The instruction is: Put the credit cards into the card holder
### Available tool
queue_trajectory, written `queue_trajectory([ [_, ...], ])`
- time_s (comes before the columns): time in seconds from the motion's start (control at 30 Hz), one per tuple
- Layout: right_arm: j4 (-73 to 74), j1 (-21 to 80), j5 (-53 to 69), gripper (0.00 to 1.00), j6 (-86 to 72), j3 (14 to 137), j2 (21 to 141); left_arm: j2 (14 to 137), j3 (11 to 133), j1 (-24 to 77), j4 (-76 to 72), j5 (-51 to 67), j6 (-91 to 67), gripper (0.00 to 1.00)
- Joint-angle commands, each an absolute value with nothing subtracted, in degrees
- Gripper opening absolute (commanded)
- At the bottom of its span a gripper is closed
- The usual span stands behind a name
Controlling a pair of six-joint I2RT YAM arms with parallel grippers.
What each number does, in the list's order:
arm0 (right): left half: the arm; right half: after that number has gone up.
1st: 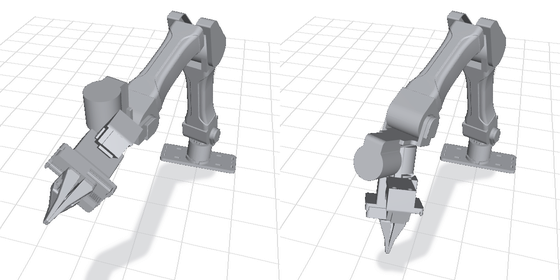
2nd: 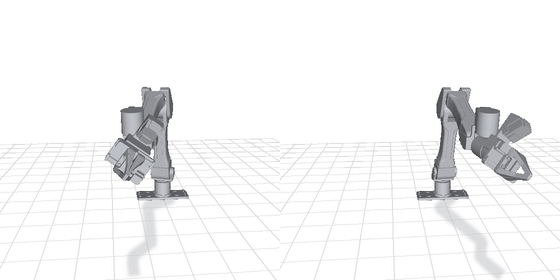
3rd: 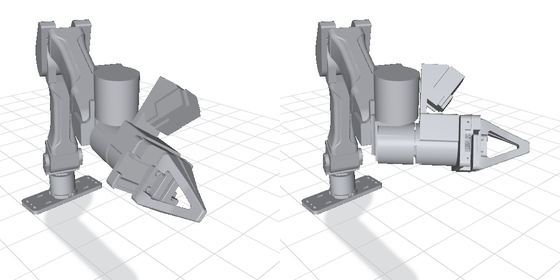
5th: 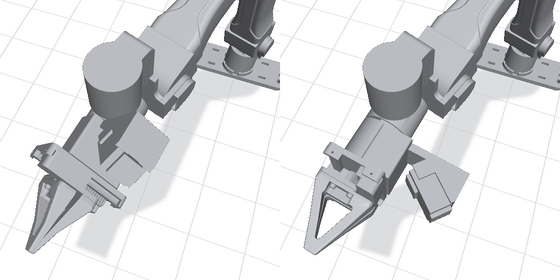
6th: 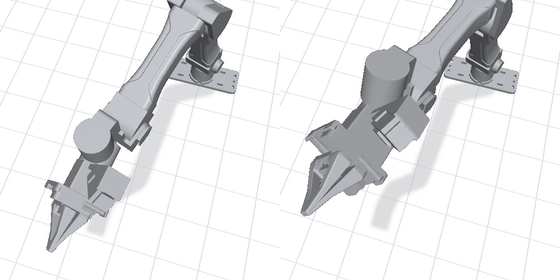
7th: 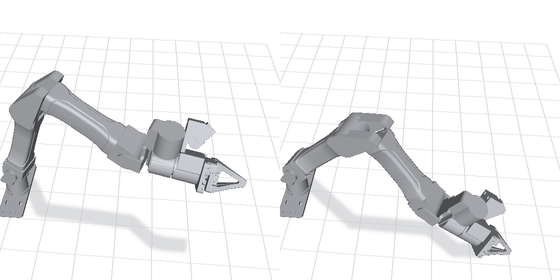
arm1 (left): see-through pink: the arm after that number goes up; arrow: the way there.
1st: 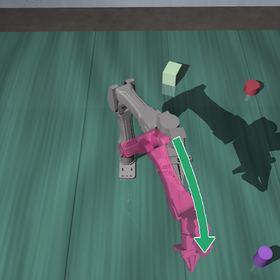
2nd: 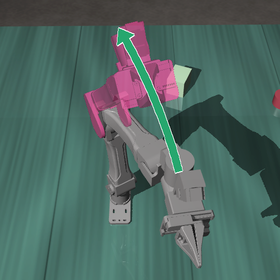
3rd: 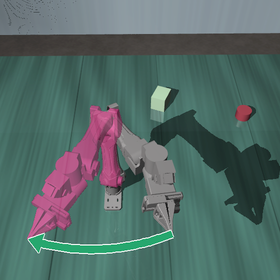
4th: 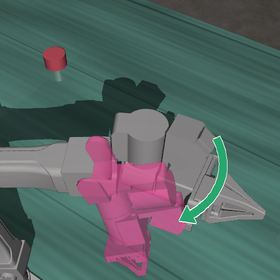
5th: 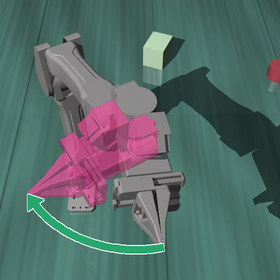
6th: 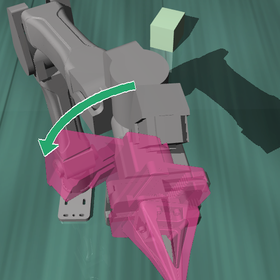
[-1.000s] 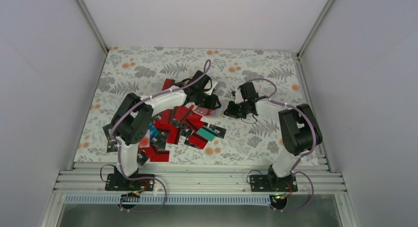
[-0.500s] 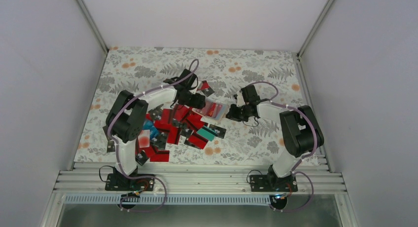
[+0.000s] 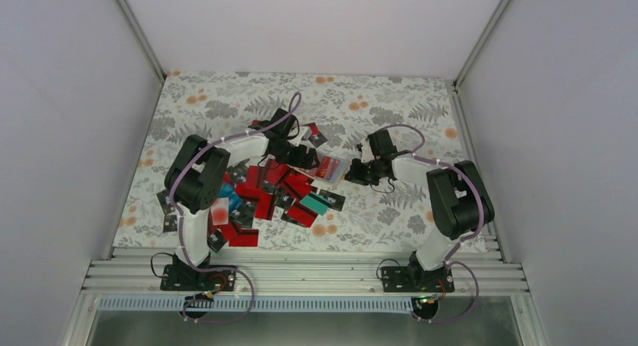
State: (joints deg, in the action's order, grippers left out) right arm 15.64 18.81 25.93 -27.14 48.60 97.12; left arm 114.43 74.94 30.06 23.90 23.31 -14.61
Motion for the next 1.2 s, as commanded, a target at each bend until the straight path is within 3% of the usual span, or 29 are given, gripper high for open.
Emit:
queue_trajectory([
  [0.0, 14.5, 18.6, 26.2, 0.04, -26.8, 49.8, 98.1, 114.7, 72.2, 30.2, 20.2, 34.1, -16.1, 0.94],
  [0.43, 14.4, 18.5, 26.5, 0.05, -26.6, 51.0, 99.8, 108.0, 71.6, 30.4, 15.8, 38.3, -17.9, 0.89],
  [1.17, 14.6, 18.5, 26.8, 0.05, -26.8, 55.5, 102.4, 111.5, 72.9, 36.2, 7.1, 45.8, -21.4, 0.83],
])
